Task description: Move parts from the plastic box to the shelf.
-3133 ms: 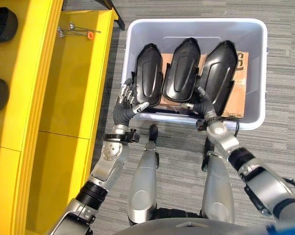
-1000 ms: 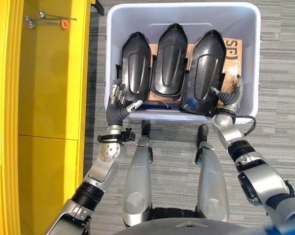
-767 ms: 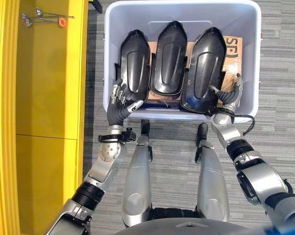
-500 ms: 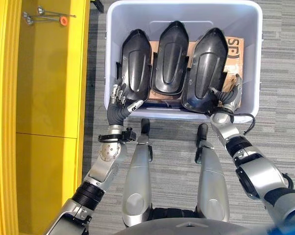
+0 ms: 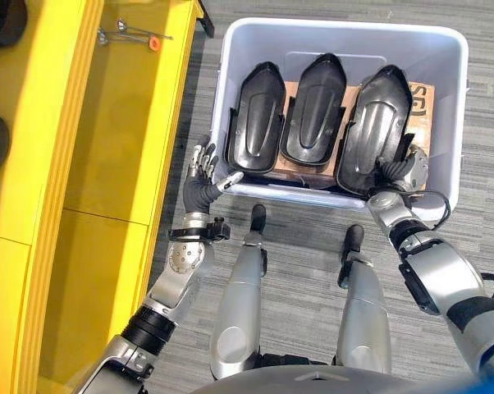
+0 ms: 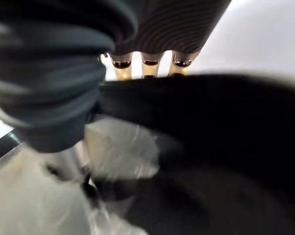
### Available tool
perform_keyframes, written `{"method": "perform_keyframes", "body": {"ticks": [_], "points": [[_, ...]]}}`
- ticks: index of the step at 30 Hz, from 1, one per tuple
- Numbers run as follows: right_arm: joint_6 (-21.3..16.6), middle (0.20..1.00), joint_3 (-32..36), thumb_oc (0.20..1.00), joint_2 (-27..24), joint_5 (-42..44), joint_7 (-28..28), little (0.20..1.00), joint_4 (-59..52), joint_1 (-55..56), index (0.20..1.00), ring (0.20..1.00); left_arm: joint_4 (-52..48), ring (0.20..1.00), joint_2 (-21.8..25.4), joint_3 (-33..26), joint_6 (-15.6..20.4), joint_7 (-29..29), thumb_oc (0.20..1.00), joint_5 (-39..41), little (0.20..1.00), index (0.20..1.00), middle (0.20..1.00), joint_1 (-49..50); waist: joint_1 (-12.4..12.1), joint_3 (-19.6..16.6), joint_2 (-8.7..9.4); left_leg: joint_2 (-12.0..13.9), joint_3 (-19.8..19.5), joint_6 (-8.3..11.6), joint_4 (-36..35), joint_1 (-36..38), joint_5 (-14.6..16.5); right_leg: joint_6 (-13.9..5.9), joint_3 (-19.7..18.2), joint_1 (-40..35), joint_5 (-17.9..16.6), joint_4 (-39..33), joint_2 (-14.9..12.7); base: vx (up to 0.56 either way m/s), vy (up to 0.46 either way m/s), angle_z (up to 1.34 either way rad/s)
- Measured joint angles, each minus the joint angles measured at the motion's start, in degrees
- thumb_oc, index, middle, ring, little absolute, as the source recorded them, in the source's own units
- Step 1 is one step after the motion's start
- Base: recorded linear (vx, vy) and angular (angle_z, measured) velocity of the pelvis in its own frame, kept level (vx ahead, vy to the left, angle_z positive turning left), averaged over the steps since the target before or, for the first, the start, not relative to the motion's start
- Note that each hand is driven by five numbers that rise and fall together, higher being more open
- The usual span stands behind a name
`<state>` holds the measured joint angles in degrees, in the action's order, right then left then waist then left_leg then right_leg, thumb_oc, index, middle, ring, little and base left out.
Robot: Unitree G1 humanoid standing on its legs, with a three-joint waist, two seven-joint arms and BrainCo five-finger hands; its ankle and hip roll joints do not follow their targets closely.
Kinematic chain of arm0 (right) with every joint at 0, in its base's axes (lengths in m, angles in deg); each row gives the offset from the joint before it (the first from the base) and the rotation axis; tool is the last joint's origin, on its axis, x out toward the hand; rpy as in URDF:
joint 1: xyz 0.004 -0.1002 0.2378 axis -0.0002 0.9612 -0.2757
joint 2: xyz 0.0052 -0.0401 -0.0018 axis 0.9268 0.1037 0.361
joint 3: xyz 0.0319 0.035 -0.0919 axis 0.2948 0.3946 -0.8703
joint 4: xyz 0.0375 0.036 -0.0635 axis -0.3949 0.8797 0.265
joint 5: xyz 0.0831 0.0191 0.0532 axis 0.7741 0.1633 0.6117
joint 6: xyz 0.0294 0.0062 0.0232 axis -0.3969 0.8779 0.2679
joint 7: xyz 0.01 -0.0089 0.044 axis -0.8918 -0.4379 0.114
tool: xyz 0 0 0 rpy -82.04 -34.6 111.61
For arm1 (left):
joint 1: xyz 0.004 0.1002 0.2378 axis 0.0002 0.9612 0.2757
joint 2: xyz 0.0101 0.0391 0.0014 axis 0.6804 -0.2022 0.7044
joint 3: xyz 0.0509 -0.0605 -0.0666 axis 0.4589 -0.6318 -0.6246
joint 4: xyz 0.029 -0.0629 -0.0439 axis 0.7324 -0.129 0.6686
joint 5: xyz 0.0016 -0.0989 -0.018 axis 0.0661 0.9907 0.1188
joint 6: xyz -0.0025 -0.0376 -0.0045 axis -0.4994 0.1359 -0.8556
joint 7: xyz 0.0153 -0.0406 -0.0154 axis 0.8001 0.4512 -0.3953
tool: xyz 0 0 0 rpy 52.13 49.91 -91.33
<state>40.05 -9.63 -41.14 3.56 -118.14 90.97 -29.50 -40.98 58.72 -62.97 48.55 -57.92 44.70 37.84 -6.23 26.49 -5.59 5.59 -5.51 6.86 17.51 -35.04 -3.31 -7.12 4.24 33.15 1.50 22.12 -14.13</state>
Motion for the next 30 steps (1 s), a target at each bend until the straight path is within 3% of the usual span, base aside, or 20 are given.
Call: {"method": "perform_keyframes", "body": {"ticks": [9,17,20,24,30], "points": [[-0.9,0.200,1.9,0.200,-0.9,1.3,2.3,0.200,-4.2,3.1,0.200,0.200,0.0,1.000,0.0,0.0,0.0,0.0,1.000,0.0,1.000,1.000,1.000,0.0,0.4,0.0,0.03,0.0,0.0,-0.56,0.4,1.7,0.2,0.19,0.6,-2.6,-0.5,-1.3,0.0,0.00,0.000,0.00],[-4.8,0.200,9.8,0.200,-1.6,13.9,7.0,0.200,-12.6,10.0,0.200,0.200,0.0,1.000,0.6,-2.6,-0.1,0.1,1.000,0.1,1.000,1.000,1.000,1.1,1.2,0.5,1.05,0.3,0.2,-1.13,-0.2,5.2,0.5,-0.17,1.2,-6.8,-0.8,-3.4,0.2,0.00,-0.002,-0.01],[-5.3,0.200,11.1,0.200,0.6,17.8,7.8,0.200,-19.3,14.9,0.200,0.200,0.0,1.000,0.9,-4.8,-0.1,0.1,1.000,0.1,1.000,1.000,1.000,2.5,2.4,1.5,2.89,0.5,0.5,-1.11,-0.7,8.1,0.9,-0.26,1.2,-9.9,-0.8,-4.5,0.4,0.00,-0.017,-0.05],[-7.4,0.200,12.5,0.200,2.7,19.7,8.5,0.200,-37.7,26.0,0.200,0.200,0.1,1.000,1.5,-7.6,-0.3,0.8,1.000,0.7,1.000,1.000,1.000,4.4,3.9,3.0,4.90,1.3,1.8,-1.09,-1.5,10.2,1.3,-0.27,0.7,-12.1,-2.1,-6.9,1.2,0.03,-0.030,-0.16],[-9.8,0.200,12.5,0.200,2.7,20.3,12.9,0.200,-57.2,34.7,0.200,0.200,0.0,1.000,1.7,-10.1,-1.2,2.8,1.000,1.2,1.000,1.000,1.000,6.0,5.4,3.3,5.53,2.5,2.6,-0.33,-4.9,15.4,1.3,-0.42,0.0,-17.3,-3.5,-11.5,2.5,0.06,-0.052,-0.11]]}}
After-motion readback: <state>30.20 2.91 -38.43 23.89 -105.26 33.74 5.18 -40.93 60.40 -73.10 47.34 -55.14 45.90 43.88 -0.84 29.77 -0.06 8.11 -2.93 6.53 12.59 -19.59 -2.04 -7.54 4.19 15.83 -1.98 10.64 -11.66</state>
